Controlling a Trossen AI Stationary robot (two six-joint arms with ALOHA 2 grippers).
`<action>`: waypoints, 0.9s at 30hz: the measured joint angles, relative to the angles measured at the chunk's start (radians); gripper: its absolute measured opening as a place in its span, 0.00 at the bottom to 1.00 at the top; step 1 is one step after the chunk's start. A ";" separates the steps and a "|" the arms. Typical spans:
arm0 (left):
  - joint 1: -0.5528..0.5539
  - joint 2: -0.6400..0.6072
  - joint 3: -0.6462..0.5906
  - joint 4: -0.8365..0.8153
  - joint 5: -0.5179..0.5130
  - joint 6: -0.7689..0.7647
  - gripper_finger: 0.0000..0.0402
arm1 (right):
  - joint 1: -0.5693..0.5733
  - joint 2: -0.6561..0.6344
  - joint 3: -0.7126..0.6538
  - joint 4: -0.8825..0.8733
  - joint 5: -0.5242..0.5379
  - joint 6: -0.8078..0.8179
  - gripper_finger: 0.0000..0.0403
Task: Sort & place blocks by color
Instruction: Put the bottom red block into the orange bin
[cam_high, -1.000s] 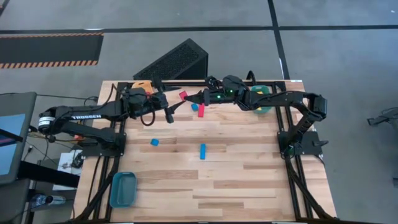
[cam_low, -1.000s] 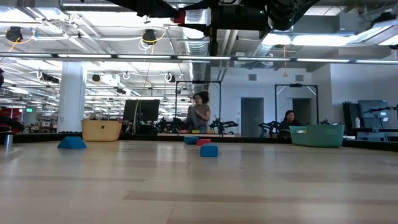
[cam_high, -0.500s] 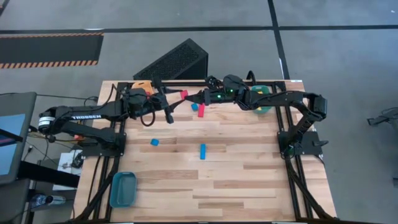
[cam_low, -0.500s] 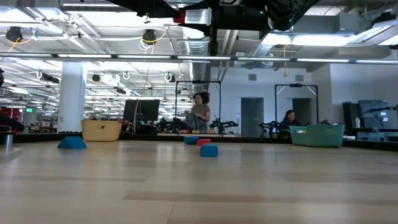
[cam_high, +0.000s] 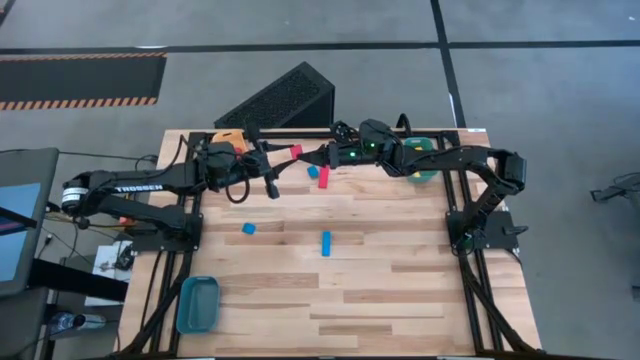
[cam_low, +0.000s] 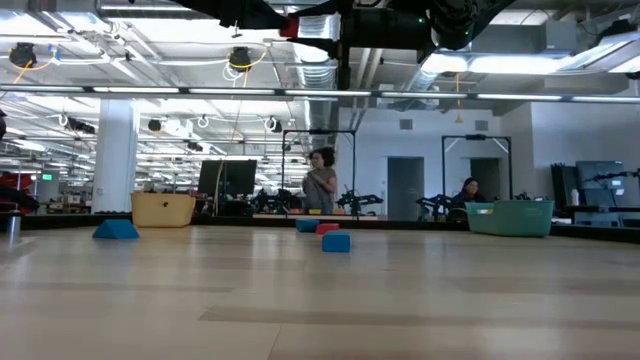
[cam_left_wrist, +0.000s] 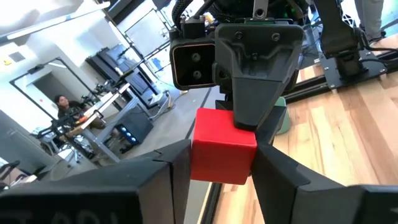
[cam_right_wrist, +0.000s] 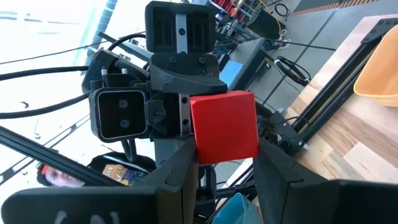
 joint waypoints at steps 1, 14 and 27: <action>0.000 0.000 0.000 -0.001 -0.001 0.000 0.30 | -0.001 0.000 0.000 0.000 0.000 0.000 0.32; 0.027 -0.003 0.000 -0.002 -0.109 -0.164 0.27 | -0.051 0.001 0.000 -0.007 0.006 -0.062 0.44; 0.147 -0.088 0.001 -0.207 -0.150 -0.354 0.26 | -0.129 -0.047 0.000 -0.174 0.030 -0.236 0.55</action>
